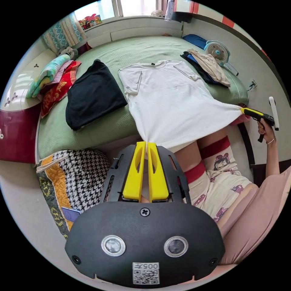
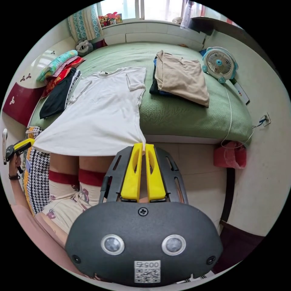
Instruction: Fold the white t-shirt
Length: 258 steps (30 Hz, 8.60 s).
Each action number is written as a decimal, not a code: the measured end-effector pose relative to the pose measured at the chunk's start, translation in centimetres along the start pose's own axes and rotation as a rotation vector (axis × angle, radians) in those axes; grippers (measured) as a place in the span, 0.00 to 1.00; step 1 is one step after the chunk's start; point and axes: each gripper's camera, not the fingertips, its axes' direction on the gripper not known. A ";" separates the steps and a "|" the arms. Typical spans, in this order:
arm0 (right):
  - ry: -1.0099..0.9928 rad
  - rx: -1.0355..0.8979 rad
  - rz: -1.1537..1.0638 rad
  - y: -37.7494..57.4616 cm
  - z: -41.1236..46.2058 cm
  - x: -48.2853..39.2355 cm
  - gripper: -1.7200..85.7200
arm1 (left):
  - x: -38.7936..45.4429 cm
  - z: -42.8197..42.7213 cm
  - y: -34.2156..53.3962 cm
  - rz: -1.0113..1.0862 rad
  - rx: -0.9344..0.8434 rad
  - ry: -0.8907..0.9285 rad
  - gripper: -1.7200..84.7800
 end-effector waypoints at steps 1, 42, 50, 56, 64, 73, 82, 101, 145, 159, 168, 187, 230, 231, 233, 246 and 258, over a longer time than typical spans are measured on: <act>0.023 0.008 -0.019 -0.7 -0.3 -0.5 0.00 | -0.2 -0.3 -0.9 0.024 -0.001 -0.016 0.03; -0.051 -0.044 -0.088 -24.1 28.4 -9.1 0.02 | -18.9 33.5 -25.9 -0.212 -0.131 0.105 0.06; -0.107 -0.020 -0.164 -19.8 27.3 -8.7 0.01 | -18.6 35.5 -23.5 -0.236 -0.129 0.025 0.03; -0.050 -0.075 -0.187 -17.0 30.4 -9.4 0.01 | -18.6 37.9 -22.0 -0.311 -0.132 0.058 0.03; 0.078 -0.052 -0.219 -16.2 31.7 -12.9 0.01 | -20.0 40.3 -22.8 -0.349 -0.164 0.017 0.07; -0.007 -0.008 -0.070 -14.0 32.5 -12.4 0.05 | -21.7 36.9 -21.7 -0.224 -0.019 -0.025 0.10; 0.006 0.115 -0.119 -11.7 26.3 -13.1 0.09 | -22.9 37.3 -26.0 -0.152 0.088 0.051 0.14; 0.057 0.057 -0.007 -33.0 33.3 -12.6 0.09 | -22.3 48.0 -37.9 -0.152 0.002 0.005 0.14; -0.103 0.090 -0.005 -15.5 26.4 -3.7 0.08 | -3.3 42.2 -28.6 -0.053 0.156 0.086 0.03; -0.012 0.171 0.153 -4.2 19.9 8.7 0.08 | 28.4 44.1 -30.9 0.257 0.135 0.368 0.13; -0.023 0.153 0.164 -0.5 21.0 12.4 0.10 | 37.0 50.2 -32.0 0.125 0.060 0.277 0.17; -0.370 -0.004 0.046 -21.3 29.8 13.8 0.15 | 33.0 45.5 -28.1 0.174 0.127 0.278 0.07; -0.364 -0.043 -0.172 -45.9 35.4 -31.0 0.00 | -7.7 32.7 -6.5 -0.267 0.287 0.333 0.07; -0.367 -0.043 -0.179 -46.0 35.7 -32.3 0.00 | -9.4 33.0 -5.8 -0.295 0.271 0.313 0.07; -0.421 -0.054 -0.191 -46.2 36.9 -36.6 0.01 | -11.7 33.9 -5.1 -0.336 0.234 0.261 0.07; -0.238 -0.090 -0.519 -36.0 37.4 -35.1 0.06 | -20.0 39.1 -2.1 -0.350 0.094 0.294 0.07; -0.288 -0.130 -0.339 -31.4 38.5 -31.3 0.01 | -22.7 31.5 4.3 -0.405 0.321 0.286 0.09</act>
